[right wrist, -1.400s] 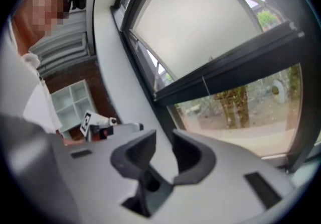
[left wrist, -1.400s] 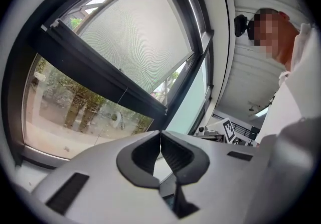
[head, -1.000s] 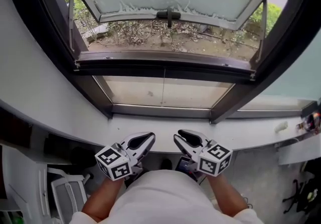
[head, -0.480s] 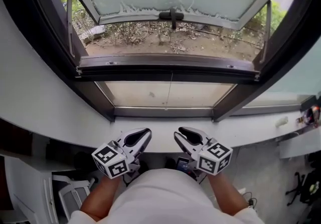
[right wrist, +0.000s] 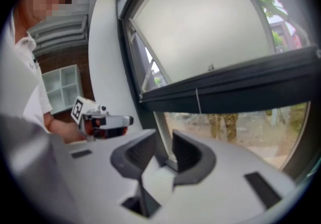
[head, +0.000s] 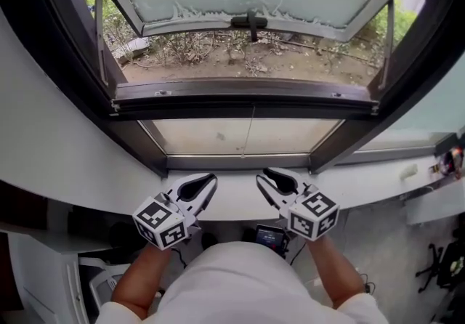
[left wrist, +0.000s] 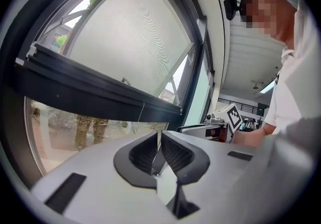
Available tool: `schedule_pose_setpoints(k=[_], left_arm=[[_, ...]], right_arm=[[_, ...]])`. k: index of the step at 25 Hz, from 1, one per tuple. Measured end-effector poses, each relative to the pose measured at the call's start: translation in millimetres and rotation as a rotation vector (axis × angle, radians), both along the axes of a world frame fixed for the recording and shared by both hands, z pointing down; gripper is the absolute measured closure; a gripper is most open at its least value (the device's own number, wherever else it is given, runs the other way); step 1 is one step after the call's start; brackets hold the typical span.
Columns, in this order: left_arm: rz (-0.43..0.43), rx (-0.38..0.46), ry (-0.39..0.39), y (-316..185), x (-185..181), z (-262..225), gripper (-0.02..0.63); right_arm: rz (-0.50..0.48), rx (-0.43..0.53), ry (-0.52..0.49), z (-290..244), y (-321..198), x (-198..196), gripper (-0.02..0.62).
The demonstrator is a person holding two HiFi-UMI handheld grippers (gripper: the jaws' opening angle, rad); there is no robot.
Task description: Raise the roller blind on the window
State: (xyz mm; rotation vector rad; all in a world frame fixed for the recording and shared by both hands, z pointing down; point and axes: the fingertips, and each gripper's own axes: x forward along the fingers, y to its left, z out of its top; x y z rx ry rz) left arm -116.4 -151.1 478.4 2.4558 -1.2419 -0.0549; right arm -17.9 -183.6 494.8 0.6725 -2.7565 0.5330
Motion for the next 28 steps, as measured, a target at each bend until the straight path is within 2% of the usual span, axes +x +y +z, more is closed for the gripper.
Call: schedule_pose_setpoints(k=[6,12,16,19,22,28], left_arm=[[-0.041,0.039,-0.061,-30,-18,-11,0.581],[-0.043,0.071,-0.114,-53,-25,-22,0.581],[-0.051,0.098,-0.182,-67,-27,-28,0.576],[-0.045,0.118,-0.254,-77,-26,-32,0.536],[-0.039,0.144,-0.359,-87,-25,-34,0.510],[-0.013,0.195,-0.584,-106,-24,-35,0.482]], right_arm=[[0.017,0.068,0.028,-15,-34,-2,0.500],[0.030,0.113,0.055,-25,-56,-1,0.500],[0.029,0.153,0.087,-30,-67,-1,0.500],[0.024,0.194,0.124,-35,-76,-3,0.500],[0.019,0.265,0.193,-39,-86,-4,0.500],[-0.014,0.480,0.412,-43,-105,-10,0.481]])
